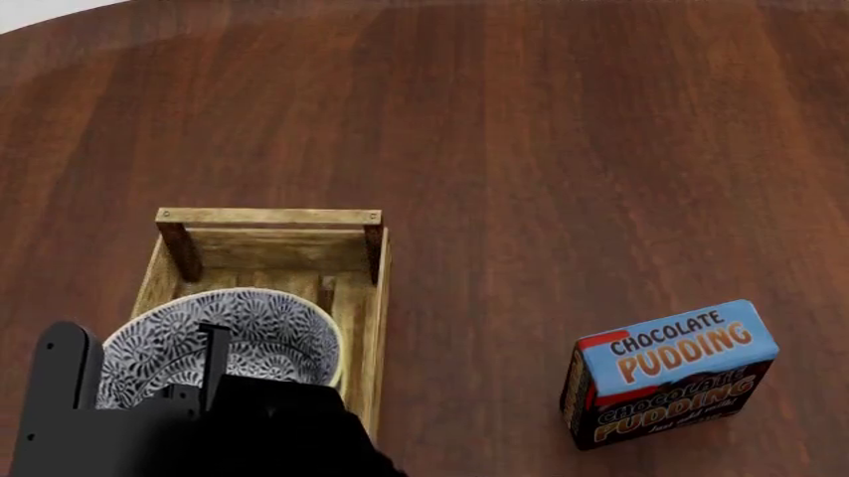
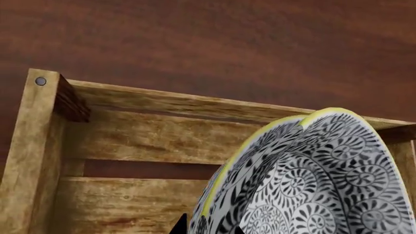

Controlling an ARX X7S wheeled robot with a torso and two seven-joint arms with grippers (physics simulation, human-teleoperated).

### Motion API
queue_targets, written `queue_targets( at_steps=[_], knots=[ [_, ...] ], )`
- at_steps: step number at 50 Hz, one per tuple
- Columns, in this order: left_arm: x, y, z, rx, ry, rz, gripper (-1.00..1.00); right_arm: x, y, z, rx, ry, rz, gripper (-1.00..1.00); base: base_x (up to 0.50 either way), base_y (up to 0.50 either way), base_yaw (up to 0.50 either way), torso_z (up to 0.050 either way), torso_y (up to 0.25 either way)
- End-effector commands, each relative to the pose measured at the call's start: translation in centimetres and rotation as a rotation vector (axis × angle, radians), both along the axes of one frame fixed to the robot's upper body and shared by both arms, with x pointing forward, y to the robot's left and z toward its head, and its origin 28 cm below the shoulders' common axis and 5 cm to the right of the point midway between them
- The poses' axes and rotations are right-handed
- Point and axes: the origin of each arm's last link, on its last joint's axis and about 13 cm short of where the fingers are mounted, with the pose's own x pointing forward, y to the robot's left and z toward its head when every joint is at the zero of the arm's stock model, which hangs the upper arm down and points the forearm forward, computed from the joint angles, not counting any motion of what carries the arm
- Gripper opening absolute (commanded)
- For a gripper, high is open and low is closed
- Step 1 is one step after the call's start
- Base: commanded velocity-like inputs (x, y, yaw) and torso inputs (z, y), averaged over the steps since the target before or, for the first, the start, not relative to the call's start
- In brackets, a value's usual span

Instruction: Stack the left bowl on the right bowl and place them in the tray.

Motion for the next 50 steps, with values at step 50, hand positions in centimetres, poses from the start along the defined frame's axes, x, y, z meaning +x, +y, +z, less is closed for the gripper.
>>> queue_targets(
  at_steps=[50],
  knots=[
    [-0.1,0.1,0.1,0.001,-0.005,0.003,1.0,0.5,-0.6,-4.1,-0.005,0.11,-0.013,-1.0,0.0,0.0,0.0,0.0,0.001]
  ],
)
